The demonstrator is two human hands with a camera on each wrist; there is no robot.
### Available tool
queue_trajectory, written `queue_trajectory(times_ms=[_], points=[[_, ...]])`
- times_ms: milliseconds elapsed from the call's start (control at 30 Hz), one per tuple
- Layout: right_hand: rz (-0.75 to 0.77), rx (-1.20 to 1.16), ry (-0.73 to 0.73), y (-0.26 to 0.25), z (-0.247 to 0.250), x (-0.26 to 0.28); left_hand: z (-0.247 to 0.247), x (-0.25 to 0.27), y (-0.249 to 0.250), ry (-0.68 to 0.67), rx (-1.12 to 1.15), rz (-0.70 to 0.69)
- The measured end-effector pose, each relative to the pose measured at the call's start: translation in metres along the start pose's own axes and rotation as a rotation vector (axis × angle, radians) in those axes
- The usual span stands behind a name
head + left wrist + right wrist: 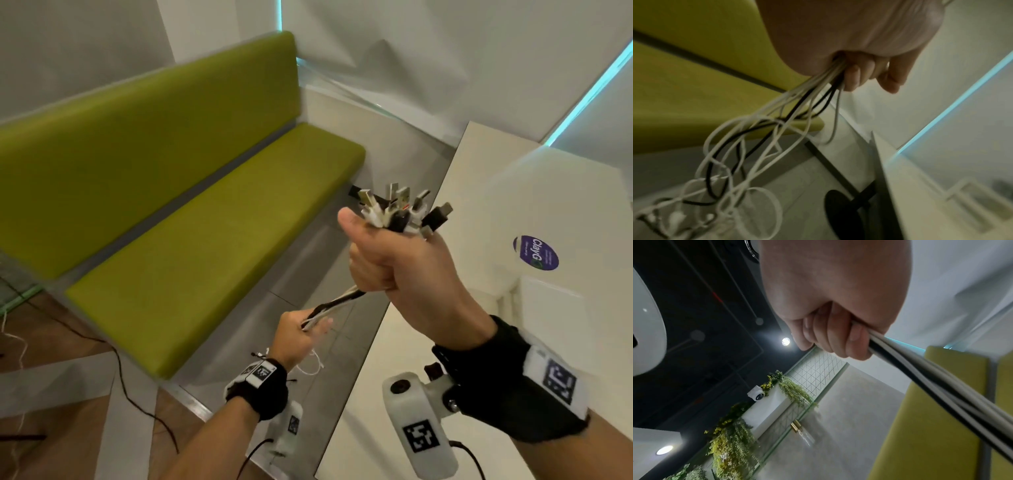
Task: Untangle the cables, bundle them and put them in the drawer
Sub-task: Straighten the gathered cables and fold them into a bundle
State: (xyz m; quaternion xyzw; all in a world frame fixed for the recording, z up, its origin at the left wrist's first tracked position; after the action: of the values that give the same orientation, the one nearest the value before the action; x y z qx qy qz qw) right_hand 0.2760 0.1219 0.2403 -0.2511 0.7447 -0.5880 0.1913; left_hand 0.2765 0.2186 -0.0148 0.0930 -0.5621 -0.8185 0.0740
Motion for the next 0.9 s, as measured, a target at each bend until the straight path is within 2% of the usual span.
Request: queue_trajectory(times_ms=[100, 200, 400, 467, 567, 633, 733, 900], points=[[-0.016, -0.006, -0.005, -0.001, 0.000, 0.010, 0.009, 0.014, -0.015, 0.052, -0.092, -0.054], [-0.013, 0.084, 0.007, 0.004, -0.001, 0.014, 0.011, 0.014, -0.023, 0.085, -0.144, -0.047], [-0.012, 0.109, -0.005, 0.009, -0.009, 0.018, 0.015, 0.004, -0.045, 0.019, -0.192, -0.005], [0.003, 0.058, -0.036, -0.001, -0.010, 0.018, 0.016, 0.006, -0.058, -0.020, -0.203, 0.060], [0.075, -0.023, -0.081, -0.035, -0.008, 0.018, 0.021, 0.028, -0.100, -0.108, -0.271, 0.234], [0.095, -0.013, -0.087, -0.047, -0.007, 0.018, 0.021, 0.040, -0.113, -0.142, -0.316, 0.275], [0.115, 0.027, -0.091, -0.046, -0.014, 0.017, 0.015, 0.043, -0.111, -0.184, -0.381, 0.336], [0.097, 0.053, -0.067, -0.041, -0.011, 0.016, 0.017, 0.051, -0.141, -0.271, -0.461, 0.516]])
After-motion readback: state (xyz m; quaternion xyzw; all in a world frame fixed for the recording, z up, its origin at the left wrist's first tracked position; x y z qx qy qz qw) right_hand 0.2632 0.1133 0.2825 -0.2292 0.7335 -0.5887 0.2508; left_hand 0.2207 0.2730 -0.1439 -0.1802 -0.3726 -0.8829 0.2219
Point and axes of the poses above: each hand's wrist, its own x-axis away from the middle knuckle, its own z-axis out of the back of the hand, y = z × x, the point moved 10 cm from there along -x, towards the middle knuckle, and after that the axes turned 4 degrees about -x, right-handed, at the moved point
